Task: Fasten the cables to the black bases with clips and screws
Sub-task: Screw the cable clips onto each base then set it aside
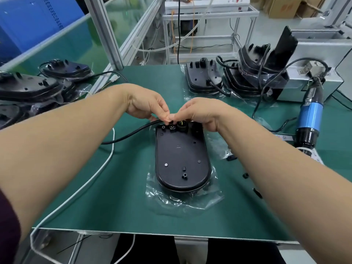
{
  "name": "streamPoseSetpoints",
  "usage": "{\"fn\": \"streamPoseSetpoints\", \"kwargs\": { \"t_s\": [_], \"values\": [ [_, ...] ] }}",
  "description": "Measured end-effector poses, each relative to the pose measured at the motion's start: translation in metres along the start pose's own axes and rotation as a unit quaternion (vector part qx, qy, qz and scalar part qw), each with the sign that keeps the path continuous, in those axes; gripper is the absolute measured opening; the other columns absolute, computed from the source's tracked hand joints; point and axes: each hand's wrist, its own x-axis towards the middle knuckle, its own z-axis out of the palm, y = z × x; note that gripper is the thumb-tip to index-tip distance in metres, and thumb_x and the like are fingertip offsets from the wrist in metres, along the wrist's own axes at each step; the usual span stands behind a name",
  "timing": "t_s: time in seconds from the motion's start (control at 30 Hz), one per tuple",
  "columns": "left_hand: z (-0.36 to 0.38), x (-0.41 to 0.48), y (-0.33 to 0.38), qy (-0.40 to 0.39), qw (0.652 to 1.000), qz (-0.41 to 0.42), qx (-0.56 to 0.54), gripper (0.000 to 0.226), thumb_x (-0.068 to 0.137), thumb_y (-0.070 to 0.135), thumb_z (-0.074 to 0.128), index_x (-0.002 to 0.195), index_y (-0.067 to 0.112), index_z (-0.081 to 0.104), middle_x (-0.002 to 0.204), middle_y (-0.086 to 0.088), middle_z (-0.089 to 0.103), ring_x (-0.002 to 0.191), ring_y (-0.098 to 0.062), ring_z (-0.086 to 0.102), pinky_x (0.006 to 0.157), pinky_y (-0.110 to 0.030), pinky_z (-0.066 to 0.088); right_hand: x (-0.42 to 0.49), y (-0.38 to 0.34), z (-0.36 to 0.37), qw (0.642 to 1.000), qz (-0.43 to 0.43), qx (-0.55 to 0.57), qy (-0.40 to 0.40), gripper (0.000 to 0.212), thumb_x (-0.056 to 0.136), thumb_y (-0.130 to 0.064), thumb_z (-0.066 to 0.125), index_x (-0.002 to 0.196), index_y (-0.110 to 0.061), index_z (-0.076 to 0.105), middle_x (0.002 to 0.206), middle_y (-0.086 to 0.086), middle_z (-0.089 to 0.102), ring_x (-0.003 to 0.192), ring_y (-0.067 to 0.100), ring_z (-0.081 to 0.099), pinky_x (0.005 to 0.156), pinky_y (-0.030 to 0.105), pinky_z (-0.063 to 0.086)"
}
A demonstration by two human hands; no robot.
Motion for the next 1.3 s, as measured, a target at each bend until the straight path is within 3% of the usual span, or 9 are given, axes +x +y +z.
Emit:
{"fn": "streamPoseSetpoints", "kwargs": {
  "t_s": [0.03, 0.13, 0.3, 0.47, 0.7, 0.8, 0.97, 1.13, 1.3],
  "values": [
    [0.004, -0.001, -0.003, 0.001, 1.0, 0.017, -0.02, 0.018, 0.076, 0.006, 0.063, 0.064, 0.015, 0.073, 0.067, 0.006, 0.065, 0.07, -0.004, 0.058, 0.083, -0.025, 0.035, 0.002, -0.001, -0.001, 1.0, 0.001, 0.015, -0.012, 0.033, 0.075, -0.04, 0.085, 0.086, -0.014, 0.069, 0.079, -0.003, 0.066, 0.075, 0.01, 0.051, 0.069, 0.025, 0.034],
    [0.01, -0.004, -0.007, 0.009, 0.997, 0.054, -0.055, 0.008, 0.073, 0.008, 0.061, 0.079, 0.005, 0.066, 0.071, 0.002, 0.064, 0.075, -0.009, 0.056, 0.085, -0.022, 0.038, 0.006, -0.007, -0.002, 0.997, -0.004, 0.065, -0.048, 0.028, 0.078, -0.019, 0.084, 0.068, -0.017, 0.057, 0.067, -0.001, 0.049, 0.064, 0.01, 0.039, 0.064, 0.026, 0.028],
    [0.01, -0.008, -0.007, 0.038, 0.996, 0.06, -0.05, 0.011, 0.087, -0.003, 0.053, 0.091, -0.004, 0.064, 0.085, -0.008, 0.065, 0.086, -0.015, 0.058, 0.095, -0.026, 0.039, 0.009, -0.015, -0.004, 0.996, -0.004, 0.037, -0.078, 0.033, 0.078, -0.012, 0.082, 0.067, -0.019, 0.052, 0.069, 0.005, 0.043, 0.065, 0.013, 0.033, 0.069, 0.028, 0.026],
    [0.011, -0.016, -0.009, 0.081, 0.993, 0.037, -0.08, 0.018, 0.095, -0.002, 0.049, 0.091, -0.001, 0.066, 0.082, -0.005, 0.07, 0.083, -0.015, 0.059, 0.091, -0.028, 0.041, 0.01, -0.02, -0.007, 0.994, 0.008, 0.055, -0.089, 0.03, 0.082, 0.0, 0.072, 0.064, -0.017, 0.054, 0.048, -0.009, 0.056, 0.039, 0.001, 0.049, 0.043, 0.009, 0.039],
    [0.041, -0.027, -0.04, 0.193, 0.978, 0.074, -0.024, 0.025, 0.079, 0.004, 0.074, 0.103, 0.008, 0.067, 0.095, -0.005, 0.065, 0.086, -0.017, 0.056, 0.084, -0.03, 0.043, 0.01, -0.018, 0.001, 0.995, 0.038, 0.06, -0.066, 0.028, 0.081, -0.002, 0.072, 0.064, -0.016, 0.056, 0.072, 0.0, 0.053, 0.074, 0.013, 0.045, 0.091, 0.028, 0.033],
    [0.051, -0.024, -0.047, 0.235, 0.961, 0.096, -0.111, 0.02, 0.079, -0.002, 0.072, 0.095, 0.009, 0.069, 0.085, -0.003, 0.066, 0.077, -0.016, 0.057, 0.076, -0.026, 0.046, 0.011, -0.019, 0.002, 0.995, 0.043, 0.057, -0.073, 0.025, 0.082, 0.0, 0.071, 0.071, -0.015, 0.055, 0.078, 0.003, 0.05, 0.086, 0.017, 0.044, 0.08, 0.028, 0.038],
    [0.054, -0.023, -0.049, 0.241, 0.957, 0.103, -0.12, 0.019, 0.079, -0.002, 0.072, 0.094, 0.009, 0.067, 0.08, 0.002, 0.065, 0.071, -0.01, 0.058, 0.072, -0.022, 0.048, 0.013, -0.019, 0.003, 0.994, 0.045, 0.072, -0.063, 0.031, 0.084, 0.001, 0.07, 0.069, -0.017, 0.05, 0.076, 0.002, 0.047, 0.068, 0.011, 0.04, 0.078, 0.024, 0.036],
    [0.054, -0.023, -0.05, 0.247, 0.956, 0.097, -0.129, 0.018, 0.079, 0.0, 0.072, 0.091, 0.014, 0.069, 0.079, 0.005, 0.066, 0.07, -0.006, 0.061, 0.069, -0.021, 0.05, 0.013, -0.022, 0.004, 0.997, 0.048, 0.033, -0.047, 0.035, 0.086, -0.002, 0.071, 0.065, -0.018, 0.047, 0.066, -0.001, 0.043, 0.058, 0.009, 0.037, 0.054, 0.017, 0.032],
    [0.055, -0.025, -0.047, 0.252, 0.955, 0.085, -0.131, 0.019, 0.079, 0.0, 0.073, 0.09, 0.016, 0.07, 0.088, -0.001, 0.066, 0.083, -0.014, 0.062, 0.077, -0.028, 0.052, 0.012, -0.032, 0.002, 0.995, 0.062, -0.02, -0.069, 0.034, 0.085, -0.005, 0.071, 0.063, -0.018, 0.049, 0.064, -0.002, 0.043, 0.061, 0.011, 0.037, 0.068, 0.025, 0.032]
  ]
}}
